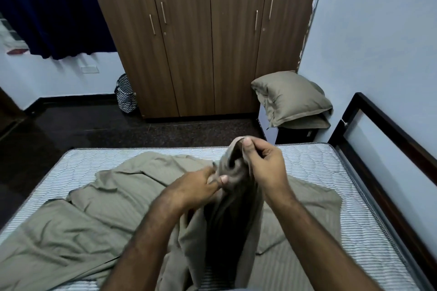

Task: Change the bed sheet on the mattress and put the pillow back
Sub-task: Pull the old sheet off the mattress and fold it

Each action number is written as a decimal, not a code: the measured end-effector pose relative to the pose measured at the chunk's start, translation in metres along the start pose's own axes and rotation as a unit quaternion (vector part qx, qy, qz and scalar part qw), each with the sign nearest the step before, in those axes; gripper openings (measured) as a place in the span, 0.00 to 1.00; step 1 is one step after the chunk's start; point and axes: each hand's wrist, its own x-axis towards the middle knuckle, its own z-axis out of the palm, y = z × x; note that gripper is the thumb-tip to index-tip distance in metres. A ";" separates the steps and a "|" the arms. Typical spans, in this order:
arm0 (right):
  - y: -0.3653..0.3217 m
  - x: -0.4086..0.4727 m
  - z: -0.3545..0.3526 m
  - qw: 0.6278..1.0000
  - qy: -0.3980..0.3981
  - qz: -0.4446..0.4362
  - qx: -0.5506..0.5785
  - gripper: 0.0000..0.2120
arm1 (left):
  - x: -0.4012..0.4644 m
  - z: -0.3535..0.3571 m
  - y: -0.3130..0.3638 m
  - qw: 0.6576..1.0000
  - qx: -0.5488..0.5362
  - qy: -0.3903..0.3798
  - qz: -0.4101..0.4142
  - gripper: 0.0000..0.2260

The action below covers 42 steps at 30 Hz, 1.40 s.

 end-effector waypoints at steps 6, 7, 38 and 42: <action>-0.017 0.023 -0.005 0.986 -0.128 -0.065 -0.087 0.05 | 0.003 -0.002 0.010 0.977 -0.069 0.154 0.128 0.24; -0.020 0.023 -0.002 0.982 -0.145 -0.078 -0.093 0.05 | 0.003 0.000 0.016 0.964 -0.119 0.166 0.167 0.22; -0.047 0.006 -0.004 0.993 -0.094 -0.033 0.070 0.09 | 0.014 -0.026 0.057 0.866 -0.410 0.126 0.256 0.08; -0.035 -0.003 -0.016 0.996 -0.079 -0.035 0.030 0.11 | 0.025 -0.031 0.064 0.857 -0.360 0.284 0.236 0.11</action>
